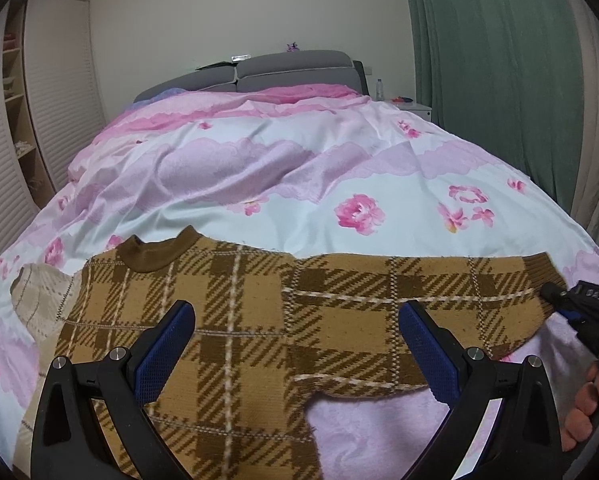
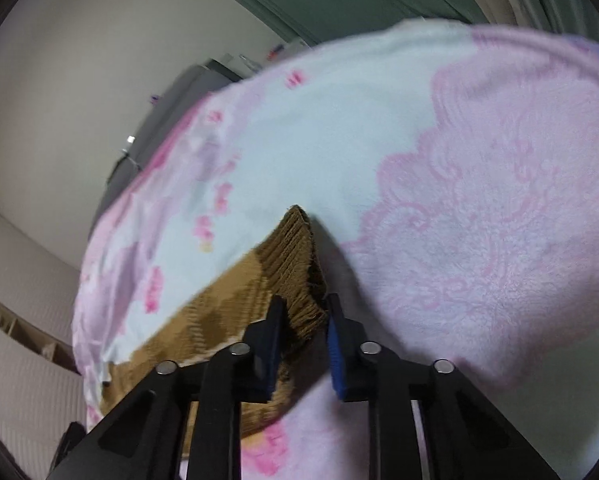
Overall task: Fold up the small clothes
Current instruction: 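Reach the right gripper to the sweater's dark sleeve cuff and grasp it, then lift the dark sleeve with the right gripper and fold it across the sweater body, then release the dark sleeve from the right gripper onto the sweater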
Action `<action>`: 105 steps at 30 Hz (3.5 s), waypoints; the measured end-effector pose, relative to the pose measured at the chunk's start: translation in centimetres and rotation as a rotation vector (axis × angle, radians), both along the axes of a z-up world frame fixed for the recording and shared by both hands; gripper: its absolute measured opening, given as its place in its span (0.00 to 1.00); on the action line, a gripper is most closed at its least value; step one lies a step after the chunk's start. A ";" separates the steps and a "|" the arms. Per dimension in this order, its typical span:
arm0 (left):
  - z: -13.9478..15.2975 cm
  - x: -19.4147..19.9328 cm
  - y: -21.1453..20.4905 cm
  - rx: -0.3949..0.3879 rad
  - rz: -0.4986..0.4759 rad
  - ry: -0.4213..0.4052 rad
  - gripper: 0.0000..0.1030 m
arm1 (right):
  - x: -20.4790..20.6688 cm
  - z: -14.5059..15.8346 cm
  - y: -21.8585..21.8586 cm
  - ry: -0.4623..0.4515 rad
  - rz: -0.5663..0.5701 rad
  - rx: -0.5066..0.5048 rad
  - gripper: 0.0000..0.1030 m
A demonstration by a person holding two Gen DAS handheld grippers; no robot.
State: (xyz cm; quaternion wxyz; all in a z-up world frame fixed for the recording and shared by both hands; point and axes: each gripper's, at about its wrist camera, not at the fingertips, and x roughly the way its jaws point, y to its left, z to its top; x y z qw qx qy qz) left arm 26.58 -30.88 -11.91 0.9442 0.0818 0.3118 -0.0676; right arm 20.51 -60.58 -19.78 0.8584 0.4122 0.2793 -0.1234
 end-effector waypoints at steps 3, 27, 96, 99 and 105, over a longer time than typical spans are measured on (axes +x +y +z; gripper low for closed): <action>0.7 0.0 1.8 -0.016 0.020 0.000 1.00 | -0.1 2.6 1.7 -0.029 0.006 -0.065 0.16; 3.7 -0.5 37.3 -0.127 0.445 -0.019 1.00 | 14.5 10.7 44.2 -0.075 0.597 -0.535 0.14; -4.9 4.8 34.0 -0.003 0.387 0.152 1.00 | 5.3 4.6 34.6 0.154 0.412 -0.679 0.68; -3.8 3.3 36.2 -0.018 0.411 0.133 1.00 | 6.4 5.7 38.1 0.092 0.493 -0.674 0.68; -2.8 0.7 41.0 -0.051 0.471 0.120 1.00 | 10.1 5.9 47.7 0.026 0.701 -0.667 0.51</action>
